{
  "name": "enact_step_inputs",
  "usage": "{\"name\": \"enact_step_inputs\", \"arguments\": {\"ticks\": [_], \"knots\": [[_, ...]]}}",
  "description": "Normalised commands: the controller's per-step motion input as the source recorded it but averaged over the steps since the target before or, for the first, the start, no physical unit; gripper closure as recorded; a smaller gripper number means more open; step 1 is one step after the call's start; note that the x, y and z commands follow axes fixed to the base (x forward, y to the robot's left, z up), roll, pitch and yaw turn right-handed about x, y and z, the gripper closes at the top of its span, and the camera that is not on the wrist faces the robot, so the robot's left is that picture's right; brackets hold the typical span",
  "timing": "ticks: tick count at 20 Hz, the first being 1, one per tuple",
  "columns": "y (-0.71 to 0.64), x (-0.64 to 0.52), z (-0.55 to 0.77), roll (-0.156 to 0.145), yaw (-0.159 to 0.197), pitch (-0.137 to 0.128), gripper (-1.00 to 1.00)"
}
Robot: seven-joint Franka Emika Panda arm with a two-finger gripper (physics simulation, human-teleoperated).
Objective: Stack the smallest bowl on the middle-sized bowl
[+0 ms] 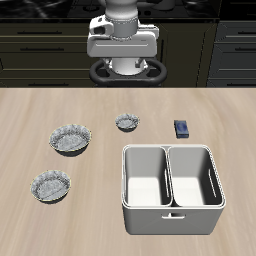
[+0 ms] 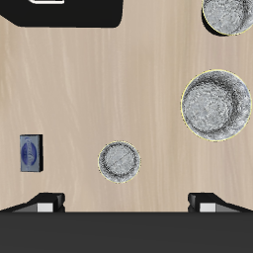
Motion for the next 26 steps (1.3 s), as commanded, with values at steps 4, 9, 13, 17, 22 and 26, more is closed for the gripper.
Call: {"name": "enact_step_inputs", "arguments": {"ticks": [4, 9, 13, 17, 22, 26], "knots": [[-0.11, 0.05, -0.37, -0.014, -0.020, 0.015, -1.00], [-0.10, 0.03, -0.34, -0.008, -0.013, 0.031, -1.00], [-0.04, -0.03, -0.45, 0.000, 0.011, 0.015, -1.00], [0.06, -0.06, -0.26, -0.006, 0.003, -0.015, -1.00], [-0.01, 0.03, -0.34, -0.010, -0.015, 0.042, -1.00], [-0.07, -0.04, -0.20, -0.015, 0.009, 0.002, -1.00]]}}
